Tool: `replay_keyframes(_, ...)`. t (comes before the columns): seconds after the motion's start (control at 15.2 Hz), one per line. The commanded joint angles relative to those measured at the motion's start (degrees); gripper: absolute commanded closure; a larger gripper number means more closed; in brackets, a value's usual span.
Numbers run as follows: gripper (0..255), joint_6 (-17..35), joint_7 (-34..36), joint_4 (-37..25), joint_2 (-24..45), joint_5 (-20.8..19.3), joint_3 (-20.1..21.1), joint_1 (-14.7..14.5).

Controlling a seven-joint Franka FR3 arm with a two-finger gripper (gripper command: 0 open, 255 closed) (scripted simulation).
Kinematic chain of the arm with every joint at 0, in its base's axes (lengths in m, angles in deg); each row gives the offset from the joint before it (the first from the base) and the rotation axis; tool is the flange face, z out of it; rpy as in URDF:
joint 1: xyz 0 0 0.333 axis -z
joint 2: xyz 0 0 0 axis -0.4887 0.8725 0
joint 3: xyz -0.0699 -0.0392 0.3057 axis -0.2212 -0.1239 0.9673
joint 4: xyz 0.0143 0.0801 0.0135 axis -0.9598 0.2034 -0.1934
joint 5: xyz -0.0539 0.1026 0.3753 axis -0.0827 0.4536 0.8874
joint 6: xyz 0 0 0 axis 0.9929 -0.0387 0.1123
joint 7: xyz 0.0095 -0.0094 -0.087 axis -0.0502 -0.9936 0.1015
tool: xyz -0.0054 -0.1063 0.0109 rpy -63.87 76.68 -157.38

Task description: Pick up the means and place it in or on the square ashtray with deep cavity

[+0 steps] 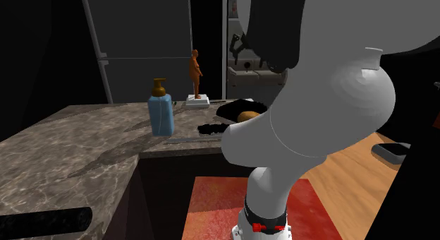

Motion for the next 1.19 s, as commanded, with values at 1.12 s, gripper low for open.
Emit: replay_keyframes(1.12,0,13.5,62.4,21.6,-8.0,20.5,34.9,11.0)
